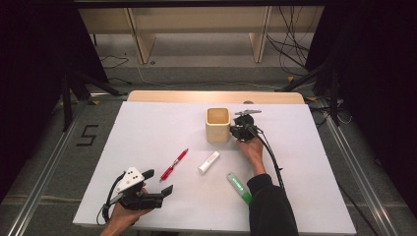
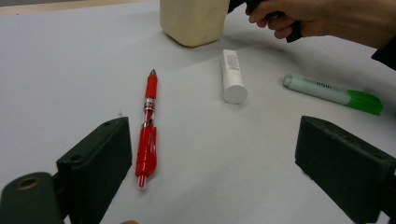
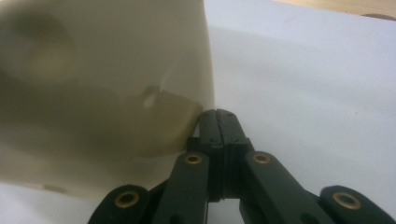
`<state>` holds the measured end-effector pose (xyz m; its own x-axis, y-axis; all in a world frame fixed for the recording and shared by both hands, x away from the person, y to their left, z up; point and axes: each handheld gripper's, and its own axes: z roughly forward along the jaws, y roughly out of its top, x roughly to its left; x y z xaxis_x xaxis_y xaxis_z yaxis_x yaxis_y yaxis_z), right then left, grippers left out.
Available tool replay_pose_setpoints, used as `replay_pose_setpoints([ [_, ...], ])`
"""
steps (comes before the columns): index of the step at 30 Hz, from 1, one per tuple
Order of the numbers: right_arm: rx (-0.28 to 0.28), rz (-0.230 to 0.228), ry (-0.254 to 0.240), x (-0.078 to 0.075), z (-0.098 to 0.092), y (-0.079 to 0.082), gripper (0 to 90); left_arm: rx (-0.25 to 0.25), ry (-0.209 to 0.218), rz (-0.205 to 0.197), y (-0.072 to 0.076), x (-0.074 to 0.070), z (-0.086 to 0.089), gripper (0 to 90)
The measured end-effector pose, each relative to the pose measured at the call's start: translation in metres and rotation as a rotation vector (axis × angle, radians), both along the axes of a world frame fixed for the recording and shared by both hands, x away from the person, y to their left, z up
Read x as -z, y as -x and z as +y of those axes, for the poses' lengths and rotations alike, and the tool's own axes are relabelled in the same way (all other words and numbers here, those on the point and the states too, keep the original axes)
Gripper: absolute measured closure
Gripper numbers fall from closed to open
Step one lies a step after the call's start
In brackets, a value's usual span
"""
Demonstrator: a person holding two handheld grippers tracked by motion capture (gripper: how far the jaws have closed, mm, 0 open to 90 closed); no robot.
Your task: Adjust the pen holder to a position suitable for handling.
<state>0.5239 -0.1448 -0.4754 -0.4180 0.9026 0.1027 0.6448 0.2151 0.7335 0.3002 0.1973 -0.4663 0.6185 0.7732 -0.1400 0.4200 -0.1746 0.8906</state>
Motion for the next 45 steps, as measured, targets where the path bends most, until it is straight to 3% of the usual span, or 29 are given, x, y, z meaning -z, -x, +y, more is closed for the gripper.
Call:
replay_pose_setpoints([
  [19,-0.005,-0.002,0.016,0.001,0.009,0.000,90.0,0.003,-0.001,0.002,0.000,0.001,-0.001,10.3],
  [24,-0.012,-0.004,-0.006,-0.001,0.007,0.001,89.6,0.002,0.000,0.004,0.000,0.000,0.001,10.3],
  [31,-0.021,-0.024,0.015,-0.009,-0.005,0.009,85.6,0.002,-0.004,0.007,0.000,0.001,0.000,10.4],
  [40,-0.029,-0.056,-0.011,-0.023,-0.029,0.025,77.4,0.000,-0.011,0.014,0.000,0.002,0.000,10.4],
  [44,-0.054,-0.069,-0.026,-0.029,-0.034,0.035,68.0,-0.001,-0.014,0.017,0.000,0.003,0.000,10.3],
  [45,-0.064,-0.071,-0.036,-0.033,-0.035,0.040,60.7,-0.001,-0.014,0.017,0.000,0.003,0.000,10.3],
])
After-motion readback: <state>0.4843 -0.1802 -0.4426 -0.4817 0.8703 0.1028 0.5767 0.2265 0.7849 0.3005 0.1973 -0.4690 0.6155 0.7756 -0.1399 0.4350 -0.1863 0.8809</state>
